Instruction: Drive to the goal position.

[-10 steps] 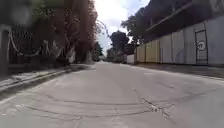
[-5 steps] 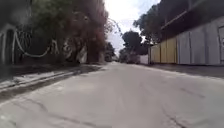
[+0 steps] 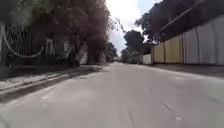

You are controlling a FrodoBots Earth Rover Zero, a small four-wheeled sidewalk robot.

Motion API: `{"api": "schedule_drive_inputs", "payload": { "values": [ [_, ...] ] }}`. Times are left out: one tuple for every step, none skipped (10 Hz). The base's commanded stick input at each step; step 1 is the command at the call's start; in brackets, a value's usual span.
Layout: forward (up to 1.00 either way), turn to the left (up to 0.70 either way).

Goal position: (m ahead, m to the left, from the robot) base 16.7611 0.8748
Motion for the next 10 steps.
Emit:
{"api": "schedule_drive_inputs", "payload": {
  "values": [
    [1.0, 0.0],
    [1.0, 0.0],
    [1.0, 0.0],
    [1.0, 0.0],
    [1.0, 0.0],
    [1.0, 0.0],
    [1.0, 0.0],
    [1.0, 0.0],
    [1.0, 0.0],
    [1.0, 0.0]
  ]
}}
